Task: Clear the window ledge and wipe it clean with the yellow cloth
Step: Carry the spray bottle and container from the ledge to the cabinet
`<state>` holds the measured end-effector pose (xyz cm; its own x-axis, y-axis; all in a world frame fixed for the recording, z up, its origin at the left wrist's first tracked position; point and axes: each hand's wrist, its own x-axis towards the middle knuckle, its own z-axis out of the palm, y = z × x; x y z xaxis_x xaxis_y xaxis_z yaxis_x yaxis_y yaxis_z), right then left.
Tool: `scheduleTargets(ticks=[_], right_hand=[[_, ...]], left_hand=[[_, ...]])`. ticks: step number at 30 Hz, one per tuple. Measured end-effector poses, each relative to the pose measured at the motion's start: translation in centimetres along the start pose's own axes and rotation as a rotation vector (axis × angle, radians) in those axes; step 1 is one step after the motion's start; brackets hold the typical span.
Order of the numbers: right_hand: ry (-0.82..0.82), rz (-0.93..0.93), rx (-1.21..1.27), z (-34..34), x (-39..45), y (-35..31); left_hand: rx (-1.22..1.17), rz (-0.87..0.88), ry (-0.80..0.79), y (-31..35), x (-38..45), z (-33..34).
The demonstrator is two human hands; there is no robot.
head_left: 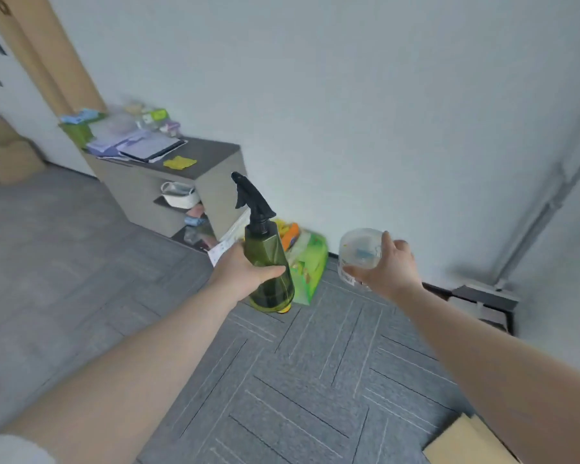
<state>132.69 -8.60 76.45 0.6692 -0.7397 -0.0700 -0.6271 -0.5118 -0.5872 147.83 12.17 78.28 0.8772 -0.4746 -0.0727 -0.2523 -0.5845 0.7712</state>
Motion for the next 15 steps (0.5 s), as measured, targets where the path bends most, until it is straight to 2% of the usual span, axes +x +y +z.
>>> scheduleTargets(ticks=[5, 9, 15], right_hand=[[-0.080, -0.117, -0.044, 6.1, 7.7, -8.3], [-0.071, -0.170, -0.059, 10.7, 14.0, -14.9], [-0.031, -0.138, -0.053, 16.4, 23.7, -24.6]], left_hand=[[-0.018, -0.078, 0.066, -4.4, 7.0, -5.5], [-0.002, -0.095, 0.085, -8.0, 14.7, -9.9], [0.014, -0.047, 0.095, -11.7, 27.6, -17.4]])
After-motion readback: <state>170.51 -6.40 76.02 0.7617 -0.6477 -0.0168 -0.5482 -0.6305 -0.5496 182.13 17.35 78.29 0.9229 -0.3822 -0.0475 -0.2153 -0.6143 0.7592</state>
